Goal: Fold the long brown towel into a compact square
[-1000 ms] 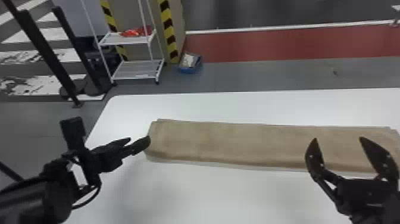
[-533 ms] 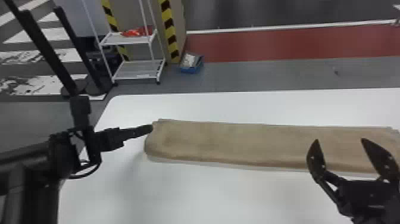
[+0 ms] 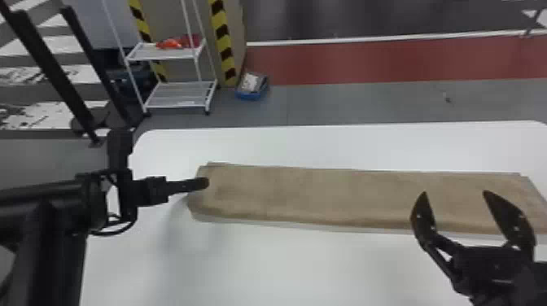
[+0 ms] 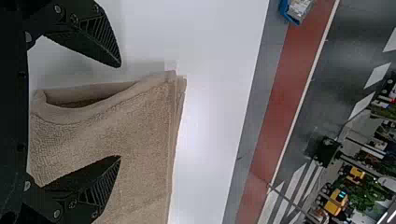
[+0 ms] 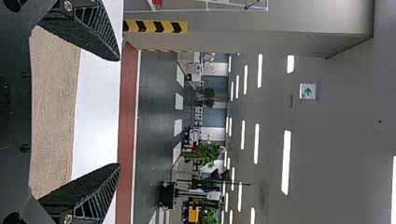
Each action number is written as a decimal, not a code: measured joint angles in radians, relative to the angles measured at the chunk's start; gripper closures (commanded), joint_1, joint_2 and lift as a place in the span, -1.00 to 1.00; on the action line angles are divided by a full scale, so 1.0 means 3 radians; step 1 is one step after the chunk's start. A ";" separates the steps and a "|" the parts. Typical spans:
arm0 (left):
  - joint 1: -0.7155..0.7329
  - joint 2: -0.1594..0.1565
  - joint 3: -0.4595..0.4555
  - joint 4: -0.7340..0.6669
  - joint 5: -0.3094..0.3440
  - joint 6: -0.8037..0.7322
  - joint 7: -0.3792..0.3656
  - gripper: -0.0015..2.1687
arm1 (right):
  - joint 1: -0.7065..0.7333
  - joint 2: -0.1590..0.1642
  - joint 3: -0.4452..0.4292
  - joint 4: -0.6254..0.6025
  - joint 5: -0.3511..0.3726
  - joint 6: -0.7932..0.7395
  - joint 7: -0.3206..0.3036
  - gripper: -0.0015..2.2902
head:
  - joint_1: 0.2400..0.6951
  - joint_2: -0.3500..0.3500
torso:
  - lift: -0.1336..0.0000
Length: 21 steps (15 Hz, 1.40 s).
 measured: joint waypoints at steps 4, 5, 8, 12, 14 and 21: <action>-0.0006 0.0062 -0.0081 0.0009 -0.0065 0.0292 -0.0116 -0.59 | -0.0002 0.0000 -0.0013 0.0009 0.0000 0.0000 0.0000 -0.93 | 1.00 0.36 | -0.87; -0.0007 0.0065 -0.0096 0.0013 -0.0085 0.0306 -0.0136 -0.28 | -0.0002 0.0000 -0.0013 0.0010 0.0000 0.0000 0.0001 -0.93 | 1.00 0.36 | -0.87; -0.0010 0.0067 -0.0126 0.0028 -0.0128 0.0303 -0.0226 0.42 | -0.0001 0.0000 -0.0014 0.0011 0.0000 -0.0008 0.0000 -0.93 | 1.00 0.34 | -0.87; 0.0006 0.0069 -0.0157 0.0052 -0.0160 0.0300 -0.0348 0.98 | 0.0002 0.0000 -0.0015 0.0011 -0.0006 -0.0010 0.0000 -0.93 | 1.00 0.31 | -0.87; 0.0068 0.0073 -0.0124 -0.0009 -0.0160 0.0296 -0.0468 0.98 | 0.0003 0.0000 -0.0015 0.0016 -0.0009 -0.0010 0.0000 -0.93 | 1.00 0.31 | -0.87; 0.0334 0.0199 0.0292 -0.0331 -0.0295 -0.0025 -0.1656 0.98 | -0.0006 0.0000 -0.0015 0.0039 -0.0015 -0.0010 0.0003 -0.93 | 1.00 0.37 | -0.87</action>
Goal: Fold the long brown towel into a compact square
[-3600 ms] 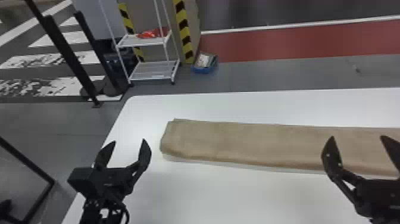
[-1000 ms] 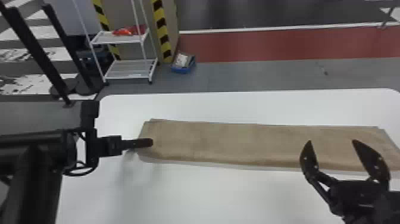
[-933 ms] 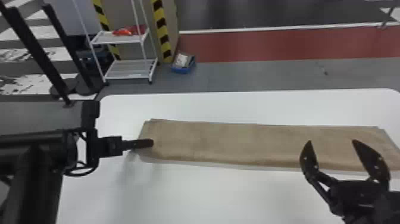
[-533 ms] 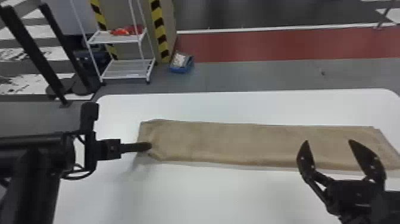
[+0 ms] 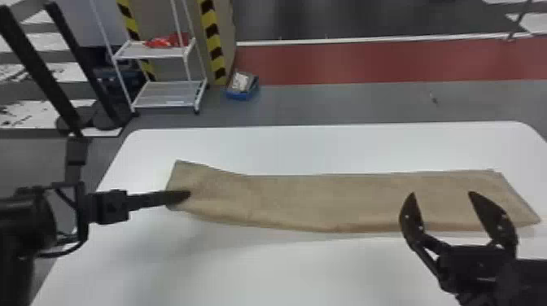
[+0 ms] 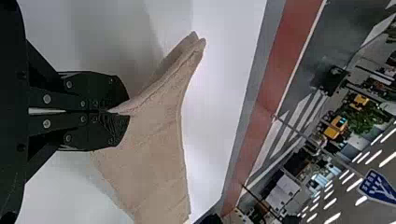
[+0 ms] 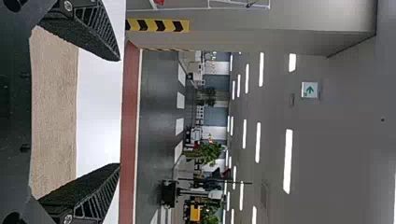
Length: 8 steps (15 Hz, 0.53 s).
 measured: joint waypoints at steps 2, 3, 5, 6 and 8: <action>0.0056 0.0120 0.0120 0.0019 -0.0021 -0.0220 -0.0132 0.98 | 0.0001 0.0000 0.0002 -0.0010 0.0004 0.0001 0.0002 -0.93 | 1.00 0.45 | -0.87; 0.0079 0.0181 0.0176 0.0046 -0.0028 -0.0303 -0.0167 0.98 | 0.0000 0.0000 0.0004 -0.0011 0.0004 0.0005 0.0002 -0.93 | 1.00 0.49 | -0.87; 0.0107 0.0315 0.0296 0.0123 -0.0043 -0.0452 -0.0242 0.98 | -0.0004 0.0000 0.0008 -0.0015 0.0008 0.0016 0.0002 -0.93 | 1.00 0.59 | -0.87; 0.0112 0.0364 0.0348 0.0145 -0.0044 -0.0490 -0.0272 0.98 | -0.0005 0.0000 0.0008 -0.0018 0.0009 0.0019 0.0002 -0.93 | 1.00 0.64 | -0.87; 0.0144 0.0377 0.0387 0.0030 0.0007 -0.0424 -0.0308 0.98 | -0.0005 0.0000 -0.0013 -0.0025 0.0010 0.0020 0.0002 -0.93 | 1.00 0.67 | -0.87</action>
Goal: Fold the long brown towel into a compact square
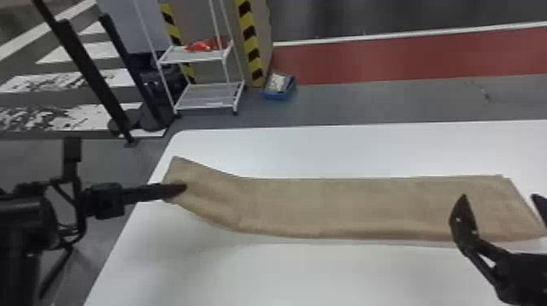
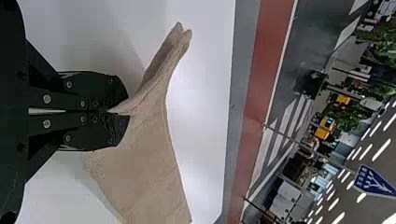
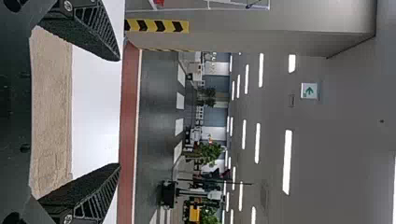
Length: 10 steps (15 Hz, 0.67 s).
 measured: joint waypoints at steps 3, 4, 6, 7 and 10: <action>0.0040 -0.0253 -0.0093 -0.0592 -0.0009 0.0562 0.0192 0.98 | 0.0041 0.0000 -0.0094 -0.0052 -0.0026 0.0000 -0.0004 -0.93 | 1.00 0.46 | -0.87; 0.0004 -0.0335 -0.0224 -0.0824 -0.0015 0.0838 0.0305 0.98 | 0.0072 0.0000 -0.0134 -0.0089 -0.0041 0.0000 -0.0005 -0.93 | 1.00 0.38 | -0.87; -0.0094 -0.0504 -0.0546 -0.1272 -0.0031 0.1397 0.0490 0.98 | 0.0130 0.0000 -0.0235 -0.0156 -0.0097 -0.0004 -0.0005 -0.93 | 1.00 0.16 | -0.87; -0.0169 -0.0596 -0.0762 -0.1472 -0.0065 0.1684 0.0582 0.98 | 0.0154 0.0000 -0.0298 -0.0181 -0.0129 -0.0010 -0.0005 -0.93 | 1.00 0.03 | -0.87; -0.0442 -0.0875 -0.1411 -0.1664 -0.0366 0.1968 0.0677 0.98 | 0.0197 0.0000 -0.0423 -0.0214 -0.0196 -0.0041 -0.0005 -0.93 | 1.00 -0.45 | -0.87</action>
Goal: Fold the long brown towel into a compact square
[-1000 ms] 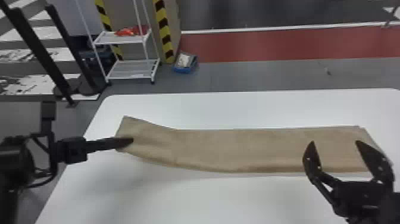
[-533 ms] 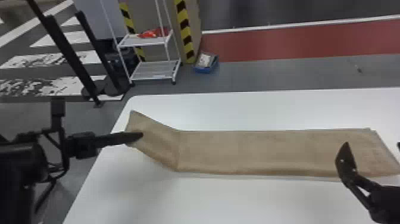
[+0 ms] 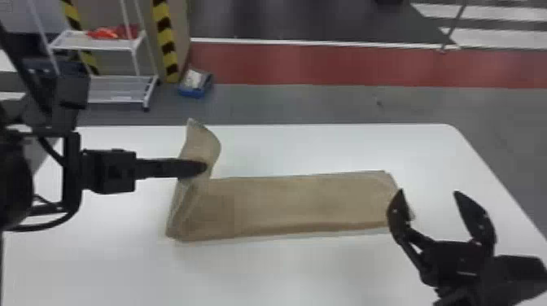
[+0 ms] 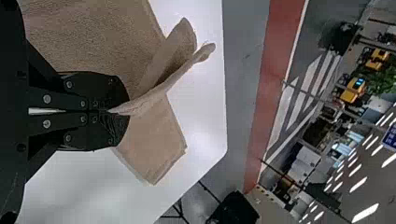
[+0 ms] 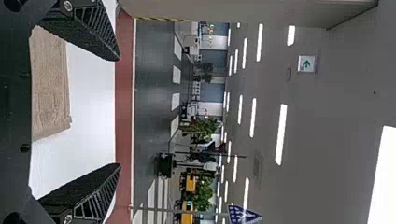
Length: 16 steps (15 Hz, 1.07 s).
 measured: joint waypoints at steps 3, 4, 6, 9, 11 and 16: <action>-0.0220 -0.0276 -0.0575 0.0039 -0.0203 0.0019 0.0423 0.98 | 0.0018 0.0000 -0.0050 -0.0004 -0.0022 -0.0028 0.0000 -0.93 | 1.00 -0.74 | -0.87; -0.0312 -0.0371 -0.0733 0.0120 -0.0259 0.0019 0.0519 0.98 | 0.0020 0.0000 -0.0053 -0.0004 -0.0027 -0.0036 0.0000 -0.93 | 1.00 -0.80 | -0.87; -0.0425 -0.0465 -0.0940 0.0257 -0.0344 0.0020 0.0636 0.98 | 0.0031 0.0000 -0.0058 0.0000 -0.0033 -0.0073 0.0002 -0.93 | 1.00 -0.87 | -0.87; -0.0410 -0.0479 -0.1185 0.0352 -0.0392 0.0020 0.0936 0.95 | 0.0044 0.0000 -0.0082 0.0015 -0.0040 -0.0119 0.0000 -0.93 | 1.00 -0.94 | -0.87; -0.0341 -0.0479 -0.1318 0.0437 -0.0354 0.0020 0.1234 0.17 | 0.0041 0.0000 -0.0084 0.0027 -0.0043 -0.0131 0.0005 -0.93 | 1.00 -0.95 | -0.87; -0.0167 -0.0480 -0.1554 0.0458 -0.0155 0.0020 0.1647 -0.97 | 0.0028 0.0000 -0.0073 0.0046 -0.0040 -0.0132 0.0005 -0.93 | 1.00 -1.00 | -0.87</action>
